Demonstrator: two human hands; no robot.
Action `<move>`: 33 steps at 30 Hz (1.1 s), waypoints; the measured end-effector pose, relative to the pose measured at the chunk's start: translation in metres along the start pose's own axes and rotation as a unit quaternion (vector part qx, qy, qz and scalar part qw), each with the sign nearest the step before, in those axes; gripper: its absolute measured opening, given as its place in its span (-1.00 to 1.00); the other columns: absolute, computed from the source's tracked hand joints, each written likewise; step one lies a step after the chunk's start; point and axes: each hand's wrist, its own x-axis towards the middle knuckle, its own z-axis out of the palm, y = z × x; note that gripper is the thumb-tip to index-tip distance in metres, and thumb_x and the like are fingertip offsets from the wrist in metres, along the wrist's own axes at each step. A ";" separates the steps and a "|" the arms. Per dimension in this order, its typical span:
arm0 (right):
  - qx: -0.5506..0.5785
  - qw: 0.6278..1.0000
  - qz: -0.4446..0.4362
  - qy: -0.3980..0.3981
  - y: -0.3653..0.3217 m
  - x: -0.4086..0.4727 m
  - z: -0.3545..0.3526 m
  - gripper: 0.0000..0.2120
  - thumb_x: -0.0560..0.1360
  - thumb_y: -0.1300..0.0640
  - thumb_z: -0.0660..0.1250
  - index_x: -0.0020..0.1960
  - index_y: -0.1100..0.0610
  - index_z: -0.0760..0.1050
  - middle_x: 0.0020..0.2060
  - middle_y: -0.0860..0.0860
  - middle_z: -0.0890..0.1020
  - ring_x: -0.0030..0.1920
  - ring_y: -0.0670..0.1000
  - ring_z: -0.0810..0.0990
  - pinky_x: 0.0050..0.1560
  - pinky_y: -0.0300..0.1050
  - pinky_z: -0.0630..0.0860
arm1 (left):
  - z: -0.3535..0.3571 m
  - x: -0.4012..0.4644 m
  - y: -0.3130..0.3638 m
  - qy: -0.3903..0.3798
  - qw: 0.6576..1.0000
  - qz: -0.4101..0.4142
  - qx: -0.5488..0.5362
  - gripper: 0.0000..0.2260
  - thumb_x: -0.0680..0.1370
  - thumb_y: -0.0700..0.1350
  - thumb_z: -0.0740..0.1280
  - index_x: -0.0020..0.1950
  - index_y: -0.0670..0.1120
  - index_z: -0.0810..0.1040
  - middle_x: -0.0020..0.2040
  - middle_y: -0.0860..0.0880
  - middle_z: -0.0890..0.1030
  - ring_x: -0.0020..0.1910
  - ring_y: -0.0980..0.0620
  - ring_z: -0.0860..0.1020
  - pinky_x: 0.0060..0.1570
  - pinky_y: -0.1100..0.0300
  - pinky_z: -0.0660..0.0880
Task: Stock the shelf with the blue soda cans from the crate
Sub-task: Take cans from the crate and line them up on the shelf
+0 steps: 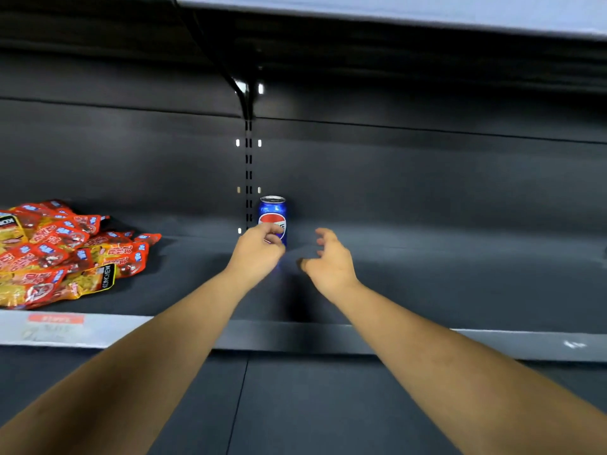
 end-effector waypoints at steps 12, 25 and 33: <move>0.015 1.000 -0.008 -0.014 0.007 -0.081 -0.093 -0.40 0.48 0.32 0.31 0.47 0.10 0.22 0.33 0.07 0.41 -0.15 -0.12 0.44 -0.05 -0.23 0.42 | 0.036 -0.086 0.067 0.050 0.998 0.009 0.026 -0.74 0.52 -0.33 0.17 0.14 -0.19 0.53 -0.18 -0.01 0.47 -0.29 0.13 0.41 -0.42 0.49 0.33; 0.054 0.997 -0.030 0.050 0.017 -0.163 -0.157 -0.51 0.50 0.32 0.26 0.40 0.12 0.31 0.02 -0.01 0.49 -0.06 -0.05 0.49 -0.08 -0.25 0.38 | 0.064 -0.169 0.106 0.047 0.997 0.031 0.060 -0.75 0.52 -0.32 0.17 0.12 -0.20 0.53 -0.30 0.05 0.45 -0.38 0.15 0.38 -0.42 0.46 0.29; 0.048 0.996 -0.015 0.076 0.005 -0.182 -0.156 -0.53 0.51 0.31 0.24 0.40 0.10 0.31 0.04 -0.03 0.48 -0.08 -0.08 0.46 -0.13 -0.28 0.37 | 0.047 -0.181 0.113 0.039 0.993 0.064 0.091 -0.72 0.52 -0.30 0.15 0.18 -0.18 0.52 -0.27 0.06 0.45 -0.34 0.15 0.40 -0.34 0.34 0.34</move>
